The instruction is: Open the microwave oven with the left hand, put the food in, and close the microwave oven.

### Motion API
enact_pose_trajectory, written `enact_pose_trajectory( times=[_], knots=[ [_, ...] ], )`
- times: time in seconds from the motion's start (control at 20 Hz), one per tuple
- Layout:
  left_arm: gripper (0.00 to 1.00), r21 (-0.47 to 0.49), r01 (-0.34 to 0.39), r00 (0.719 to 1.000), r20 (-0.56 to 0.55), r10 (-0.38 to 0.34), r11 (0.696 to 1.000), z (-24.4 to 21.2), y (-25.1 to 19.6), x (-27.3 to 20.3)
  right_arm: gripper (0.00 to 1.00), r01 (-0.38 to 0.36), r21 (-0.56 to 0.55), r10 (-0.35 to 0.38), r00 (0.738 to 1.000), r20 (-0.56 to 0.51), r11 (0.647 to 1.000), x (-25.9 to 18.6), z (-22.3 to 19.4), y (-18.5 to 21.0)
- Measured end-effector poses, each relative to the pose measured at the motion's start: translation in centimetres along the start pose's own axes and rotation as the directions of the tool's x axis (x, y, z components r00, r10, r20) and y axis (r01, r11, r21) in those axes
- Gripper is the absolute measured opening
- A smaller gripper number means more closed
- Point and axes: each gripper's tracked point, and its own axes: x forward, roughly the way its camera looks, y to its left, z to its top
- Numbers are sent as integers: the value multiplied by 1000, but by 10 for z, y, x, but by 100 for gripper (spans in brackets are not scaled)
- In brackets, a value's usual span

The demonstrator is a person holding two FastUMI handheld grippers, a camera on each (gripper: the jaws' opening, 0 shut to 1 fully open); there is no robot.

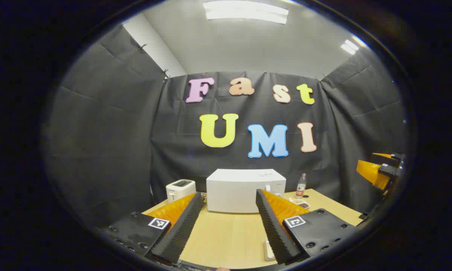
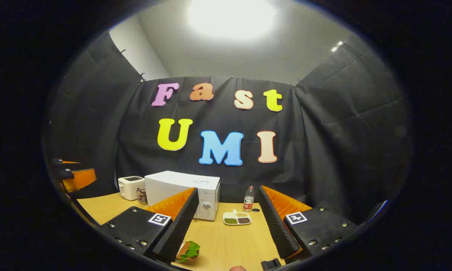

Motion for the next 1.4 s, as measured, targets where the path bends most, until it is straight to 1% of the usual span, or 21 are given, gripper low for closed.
enact_pose_trajectory(
  times=[0.2,0.55,0.7,0.8,0.9,1.05,1.15,1.2,1.25,1.4],
  knots=[
    [96,-8,-3,1000,14,3,1000,7,-6,0,95,-13,4,13,1000,-1,1000,3,-1,-1],
    [96,18,7,1000,18,-8,1000,7,-30,4,95,-34,13,34,999,-1,999,4,-5,-7],
    [96,24,9,1000,15,-10,1000,1,-43,10,95,-45,29,45,999,-7,999,6,-6,-12],
    [96,40,7,1000,19,-8,999,-1,-49,22,95,-46,41,46,999,2,998,9,-5,-15],
    [97,56,14,1000,10,-15,998,-8,-54,37,95,-31,38,32,999,-14,999,17,-12,-19],
    [98,34,48,999,14,-48,998,-10,-64,71,95,-14,49,15,1000,-7,999,26,-12,-17],
    [98,16,69,997,28,-70,997,-11,-66,99,95,21,43,-21,1000,-15,999,38,-16,-20],
    [96,8,84,996,26,-84,996,-14,-68,114,95,38,48,-37,999,-25,998,42,-18,-19],
    [98,1,95,995,28,-95,995,-16,-70,131,95,50,59,-49,999,-24,997,45,-16,-16],
    [98,-2,124,992,33,-123,992,-24,-75,178,95,83,74,-80,996,-46,994,58,-24,-9]
  ],
)
